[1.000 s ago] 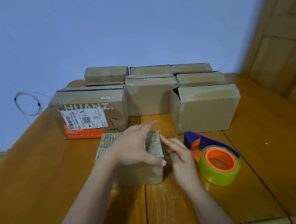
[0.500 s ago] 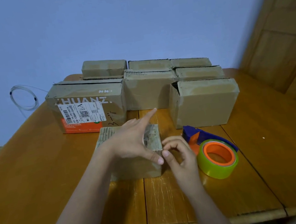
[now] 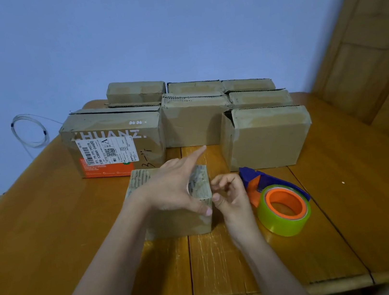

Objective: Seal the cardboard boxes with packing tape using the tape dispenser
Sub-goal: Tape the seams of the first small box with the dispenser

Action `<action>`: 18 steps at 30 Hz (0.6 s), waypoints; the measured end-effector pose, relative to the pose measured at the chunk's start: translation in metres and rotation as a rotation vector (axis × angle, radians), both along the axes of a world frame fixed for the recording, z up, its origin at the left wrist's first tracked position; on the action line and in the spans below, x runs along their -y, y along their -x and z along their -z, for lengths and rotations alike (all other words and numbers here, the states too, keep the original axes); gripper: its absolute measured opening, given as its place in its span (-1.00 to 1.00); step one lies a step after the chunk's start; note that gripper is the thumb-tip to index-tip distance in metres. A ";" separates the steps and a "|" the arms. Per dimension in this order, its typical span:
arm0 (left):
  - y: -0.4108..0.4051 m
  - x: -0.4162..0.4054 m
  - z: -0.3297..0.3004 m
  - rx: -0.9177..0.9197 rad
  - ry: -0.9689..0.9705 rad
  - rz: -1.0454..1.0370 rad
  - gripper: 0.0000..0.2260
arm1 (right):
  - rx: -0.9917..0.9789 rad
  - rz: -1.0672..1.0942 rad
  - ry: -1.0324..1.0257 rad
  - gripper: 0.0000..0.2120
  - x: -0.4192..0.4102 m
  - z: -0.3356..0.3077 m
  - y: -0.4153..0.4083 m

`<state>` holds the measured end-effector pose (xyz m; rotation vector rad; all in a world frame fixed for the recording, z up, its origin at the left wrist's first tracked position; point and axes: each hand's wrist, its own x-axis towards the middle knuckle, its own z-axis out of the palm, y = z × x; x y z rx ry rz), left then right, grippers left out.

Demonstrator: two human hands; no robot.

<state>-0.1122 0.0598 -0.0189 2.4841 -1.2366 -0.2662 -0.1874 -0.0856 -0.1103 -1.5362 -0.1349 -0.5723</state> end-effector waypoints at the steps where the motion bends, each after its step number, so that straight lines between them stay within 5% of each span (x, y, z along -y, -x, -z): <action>1: 0.000 0.000 0.000 0.007 0.000 0.008 0.14 | -0.015 -0.024 -0.028 -0.48 0.001 0.000 -0.001; 4: 0.001 0.000 0.000 0.027 -0.016 0.025 0.13 | -0.034 -0.066 -0.016 -0.37 -0.001 0.001 -0.002; 7: 0.000 0.000 0.000 0.036 -0.034 0.031 0.12 | -0.051 -0.116 0.008 -0.70 -0.008 0.001 -0.004; 13: 0.000 0.000 0.000 0.065 -0.057 0.039 0.05 | -0.047 -0.023 0.037 -0.75 -0.018 -0.004 0.003; 18: 0.000 -0.009 -0.009 0.062 -0.090 0.154 0.03 | 0.011 0.193 0.044 -0.52 -0.002 -0.023 0.002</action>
